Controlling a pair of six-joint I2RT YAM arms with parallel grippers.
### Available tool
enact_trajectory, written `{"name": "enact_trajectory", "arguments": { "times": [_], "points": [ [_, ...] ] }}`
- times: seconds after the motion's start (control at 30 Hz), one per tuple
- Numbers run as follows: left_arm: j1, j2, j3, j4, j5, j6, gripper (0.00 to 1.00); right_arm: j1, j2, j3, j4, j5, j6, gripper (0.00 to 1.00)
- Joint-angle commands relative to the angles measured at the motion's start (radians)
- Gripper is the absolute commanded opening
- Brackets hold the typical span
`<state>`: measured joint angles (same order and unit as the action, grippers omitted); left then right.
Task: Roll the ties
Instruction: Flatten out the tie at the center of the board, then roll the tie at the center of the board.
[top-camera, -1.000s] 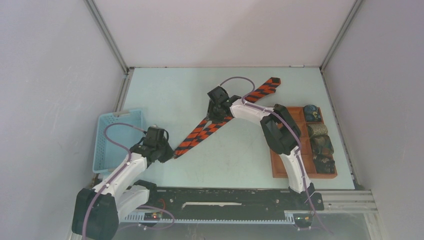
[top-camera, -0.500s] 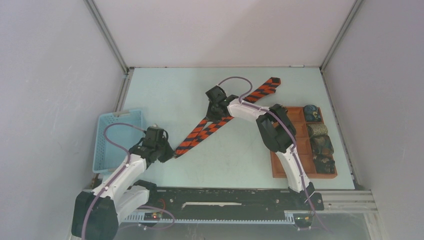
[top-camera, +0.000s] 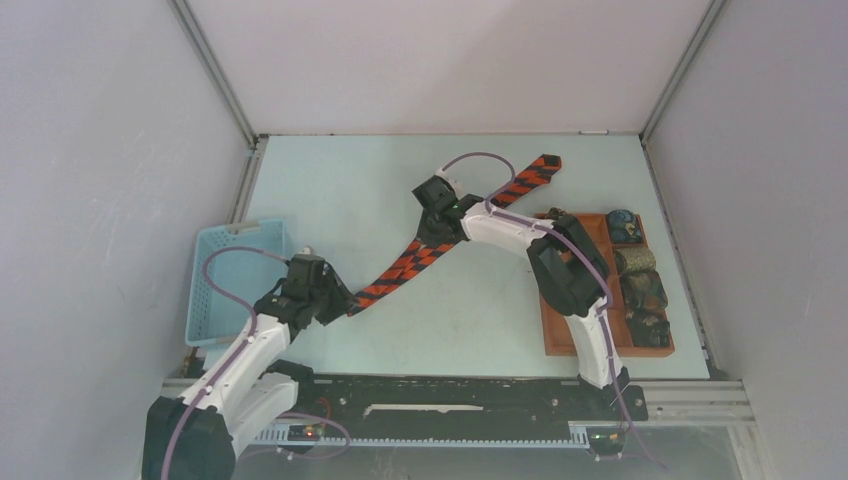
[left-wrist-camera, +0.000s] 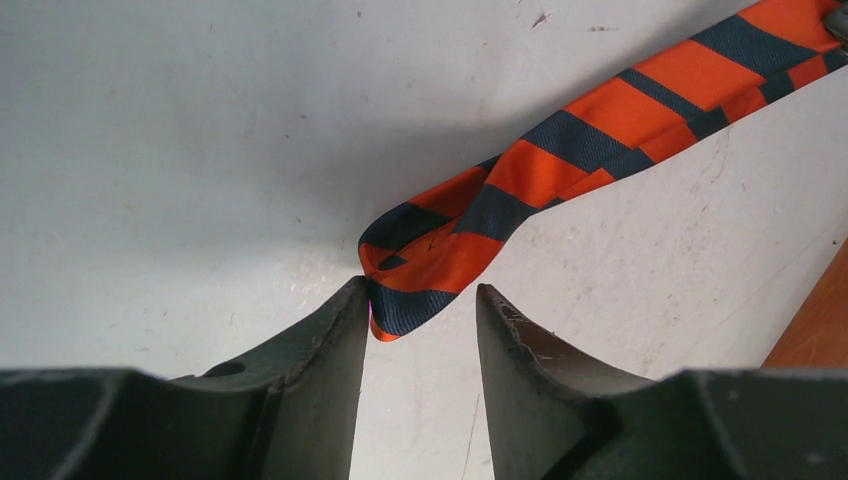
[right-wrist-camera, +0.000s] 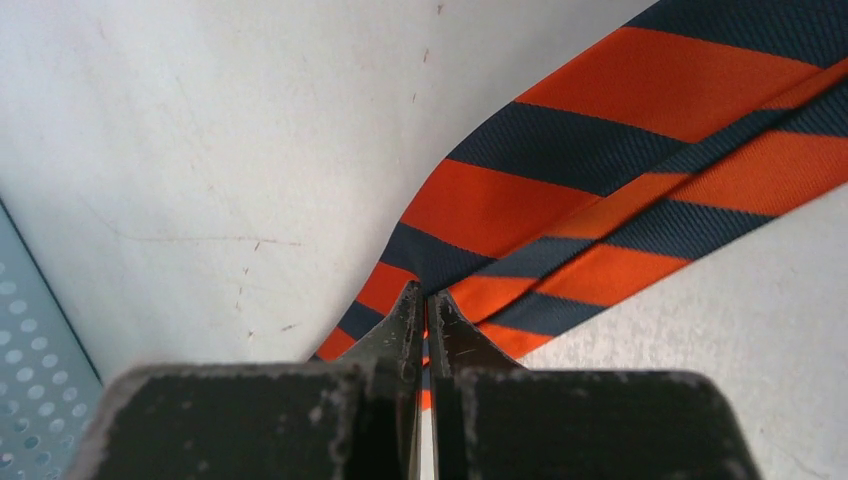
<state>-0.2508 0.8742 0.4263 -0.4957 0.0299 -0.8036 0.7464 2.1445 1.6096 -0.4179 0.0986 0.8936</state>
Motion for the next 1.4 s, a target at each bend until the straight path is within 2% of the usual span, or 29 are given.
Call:
{"name": "enact_trajectory", "arguments": {
  "times": [0.0, 0.37, 0.67, 0.87, 1.07, 1.27, 1.37],
  "points": [
    [-0.004, -0.009, -0.01, 0.013, -0.014, -0.005, 0.49, 0.015, -0.093, -0.05, 0.019, 0.062, 0.035, 0.0],
    [-0.005, -0.029, -0.022, 0.013, -0.013, -0.022, 0.49, 0.034, -0.127, -0.153, 0.053, 0.071, 0.07, 0.0],
    [-0.004, -0.032, -0.027, 0.01, -0.016, -0.026, 0.48, 0.03, -0.116, -0.179, 0.059, 0.077, 0.076, 0.0],
    [-0.004, -0.06, -0.027, -0.009, -0.027, -0.043, 0.53, 0.019, -0.117, -0.186, 0.076, 0.081, 0.061, 0.0],
    [0.0, -0.11, -0.054, -0.019, -0.082, -0.083, 0.52, 0.011, -0.116, -0.186, 0.096, 0.058, 0.036, 0.0],
    [0.005, -0.106, -0.07, -0.01, -0.091, -0.091, 0.52, 0.011, -0.128, -0.192, 0.098, 0.056, 0.027, 0.16],
    [0.005, -0.091, -0.076, 0.006, -0.088, -0.089, 0.52, 0.012, -0.146, -0.201, 0.098, 0.06, 0.027, 0.19]
  ]
}}
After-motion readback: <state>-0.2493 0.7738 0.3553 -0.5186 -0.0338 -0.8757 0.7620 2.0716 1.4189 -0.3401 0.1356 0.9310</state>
